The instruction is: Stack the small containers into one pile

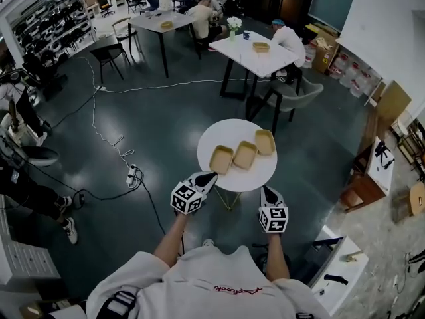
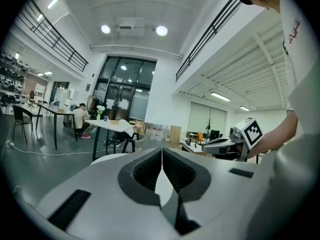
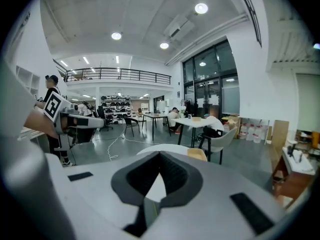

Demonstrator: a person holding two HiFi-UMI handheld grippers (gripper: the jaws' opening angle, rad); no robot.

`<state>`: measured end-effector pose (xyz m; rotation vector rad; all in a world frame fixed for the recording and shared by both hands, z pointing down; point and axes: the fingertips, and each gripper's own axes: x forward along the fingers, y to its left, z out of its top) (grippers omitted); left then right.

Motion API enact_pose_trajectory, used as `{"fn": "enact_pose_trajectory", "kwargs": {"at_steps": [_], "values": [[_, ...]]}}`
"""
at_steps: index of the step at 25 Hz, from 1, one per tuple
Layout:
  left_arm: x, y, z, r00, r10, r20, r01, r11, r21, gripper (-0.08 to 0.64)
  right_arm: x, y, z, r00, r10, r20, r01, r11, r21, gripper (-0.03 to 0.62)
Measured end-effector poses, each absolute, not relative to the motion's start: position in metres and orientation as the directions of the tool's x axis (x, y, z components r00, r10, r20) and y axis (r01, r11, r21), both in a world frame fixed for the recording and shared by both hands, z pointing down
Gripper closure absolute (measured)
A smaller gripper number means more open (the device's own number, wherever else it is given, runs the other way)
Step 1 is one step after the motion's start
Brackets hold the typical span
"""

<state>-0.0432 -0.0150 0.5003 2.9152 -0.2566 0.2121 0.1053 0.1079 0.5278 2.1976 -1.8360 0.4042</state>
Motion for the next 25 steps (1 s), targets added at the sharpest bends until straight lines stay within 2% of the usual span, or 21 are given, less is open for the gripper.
{"fn": "enact_pose_trajectory", "kwargs": {"at_steps": [9,25], "values": [[-0.02,-0.054,0.508,0.981,-0.104,0.164,-0.135,-0.972,0.192,0.541,0.118,0.077,0.538,0.207,-0.906,0.369,-0.976,-0.218,0.013,0.572],[0.03,-0.034,0.533,0.978,0.058,0.202,0.015,-0.978,0.208,0.541,0.145,0.115,0.565,0.332,-0.856,0.397,-0.93,-0.368,-0.016,0.572]]}}
